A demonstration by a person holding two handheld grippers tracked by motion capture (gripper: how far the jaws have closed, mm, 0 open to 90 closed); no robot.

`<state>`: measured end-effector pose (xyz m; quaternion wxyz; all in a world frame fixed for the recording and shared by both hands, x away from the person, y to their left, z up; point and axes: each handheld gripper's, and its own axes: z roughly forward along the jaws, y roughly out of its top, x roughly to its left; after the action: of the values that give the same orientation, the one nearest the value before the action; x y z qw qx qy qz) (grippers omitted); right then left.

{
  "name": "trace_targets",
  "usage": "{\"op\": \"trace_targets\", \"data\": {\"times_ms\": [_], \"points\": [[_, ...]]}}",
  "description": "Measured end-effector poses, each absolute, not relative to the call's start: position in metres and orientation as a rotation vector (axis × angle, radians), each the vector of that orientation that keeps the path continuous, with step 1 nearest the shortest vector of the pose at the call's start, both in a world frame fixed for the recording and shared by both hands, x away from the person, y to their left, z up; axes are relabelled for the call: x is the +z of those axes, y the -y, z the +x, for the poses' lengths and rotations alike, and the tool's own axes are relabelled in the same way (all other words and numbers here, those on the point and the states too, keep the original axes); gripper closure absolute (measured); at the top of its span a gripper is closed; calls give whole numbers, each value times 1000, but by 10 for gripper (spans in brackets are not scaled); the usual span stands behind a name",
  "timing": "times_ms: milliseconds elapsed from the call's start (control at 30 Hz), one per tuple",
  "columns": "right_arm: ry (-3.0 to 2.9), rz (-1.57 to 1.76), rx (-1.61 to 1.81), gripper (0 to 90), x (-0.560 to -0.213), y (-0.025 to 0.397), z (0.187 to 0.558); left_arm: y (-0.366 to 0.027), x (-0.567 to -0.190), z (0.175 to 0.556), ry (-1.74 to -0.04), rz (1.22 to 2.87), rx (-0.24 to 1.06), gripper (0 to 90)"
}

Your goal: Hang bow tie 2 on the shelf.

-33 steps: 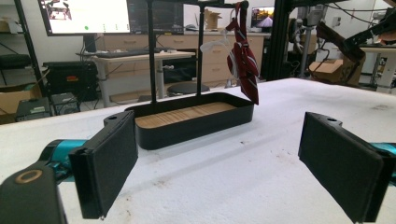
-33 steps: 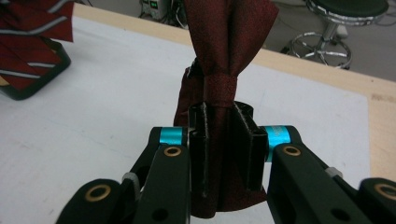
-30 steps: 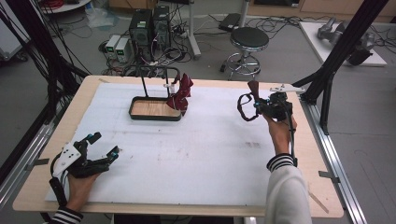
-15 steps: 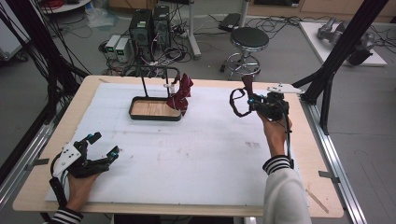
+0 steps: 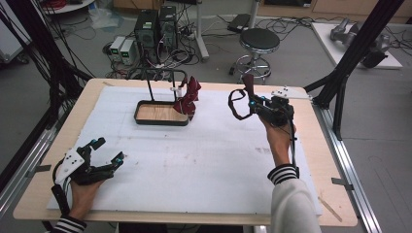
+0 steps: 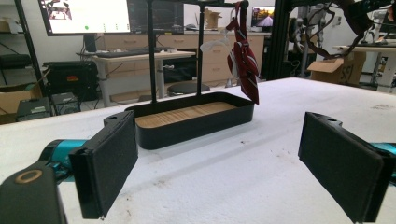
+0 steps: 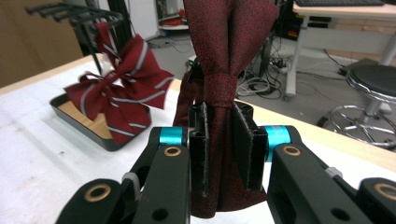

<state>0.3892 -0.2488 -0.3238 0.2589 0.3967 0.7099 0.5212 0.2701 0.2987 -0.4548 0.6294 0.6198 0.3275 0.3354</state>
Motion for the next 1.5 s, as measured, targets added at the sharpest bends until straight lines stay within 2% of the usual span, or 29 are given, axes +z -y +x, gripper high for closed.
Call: {"op": "trace_targets", "data": {"times_ms": [1500], "points": [[-1958, 810, 1705, 773, -302, 134, 387, -299, -455, 270, -749, 1420, 762, 124]]}}
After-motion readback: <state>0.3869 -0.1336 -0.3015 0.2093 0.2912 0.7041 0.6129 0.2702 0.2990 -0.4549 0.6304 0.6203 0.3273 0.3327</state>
